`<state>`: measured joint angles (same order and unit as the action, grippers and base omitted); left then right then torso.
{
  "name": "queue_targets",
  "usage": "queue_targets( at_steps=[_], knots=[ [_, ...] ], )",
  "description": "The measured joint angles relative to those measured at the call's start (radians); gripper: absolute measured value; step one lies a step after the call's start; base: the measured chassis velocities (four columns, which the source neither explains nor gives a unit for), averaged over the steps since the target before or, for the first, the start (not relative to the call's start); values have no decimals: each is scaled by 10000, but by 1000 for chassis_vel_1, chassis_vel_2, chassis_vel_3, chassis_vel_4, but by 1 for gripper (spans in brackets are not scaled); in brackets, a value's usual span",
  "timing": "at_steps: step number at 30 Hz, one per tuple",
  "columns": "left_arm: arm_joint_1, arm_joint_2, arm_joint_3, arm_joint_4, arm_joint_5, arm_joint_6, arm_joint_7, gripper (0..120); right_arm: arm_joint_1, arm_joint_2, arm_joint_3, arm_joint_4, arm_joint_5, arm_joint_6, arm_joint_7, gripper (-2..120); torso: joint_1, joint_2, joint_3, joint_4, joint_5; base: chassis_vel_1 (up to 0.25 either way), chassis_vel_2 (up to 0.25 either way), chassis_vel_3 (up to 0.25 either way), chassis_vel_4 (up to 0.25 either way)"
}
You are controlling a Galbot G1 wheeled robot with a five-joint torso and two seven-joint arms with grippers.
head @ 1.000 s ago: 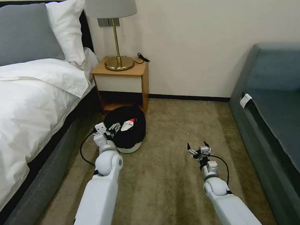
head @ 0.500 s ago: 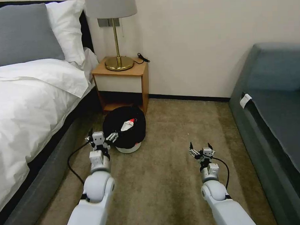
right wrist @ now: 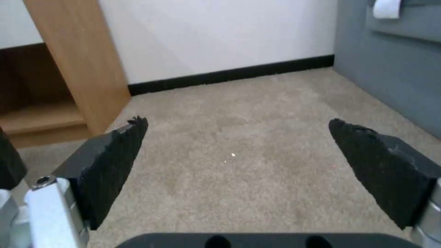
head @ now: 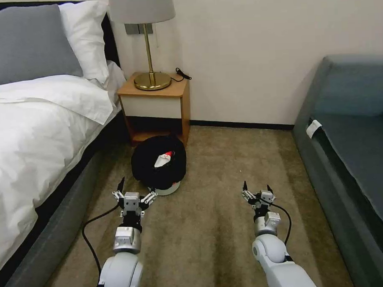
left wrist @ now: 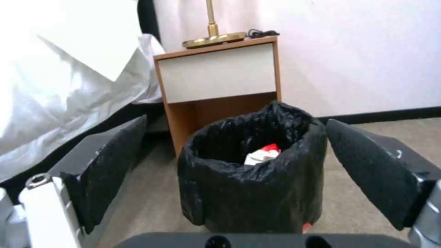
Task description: Pick up the trash bin, then pick up the garbage on the floor and place it into the trash bin.
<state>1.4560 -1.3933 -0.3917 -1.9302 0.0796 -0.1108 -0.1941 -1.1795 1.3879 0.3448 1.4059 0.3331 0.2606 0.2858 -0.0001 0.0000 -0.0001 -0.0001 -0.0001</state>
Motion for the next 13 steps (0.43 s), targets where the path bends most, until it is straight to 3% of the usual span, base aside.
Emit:
queue_targets(
  at_steps=[13],
  knots=[
    [73,-20,39,-62,60,-72,-11,100,-233,348,209,208,-16,144,-106,100,0,0,1,1,1,0,0,0,0]
  ],
)
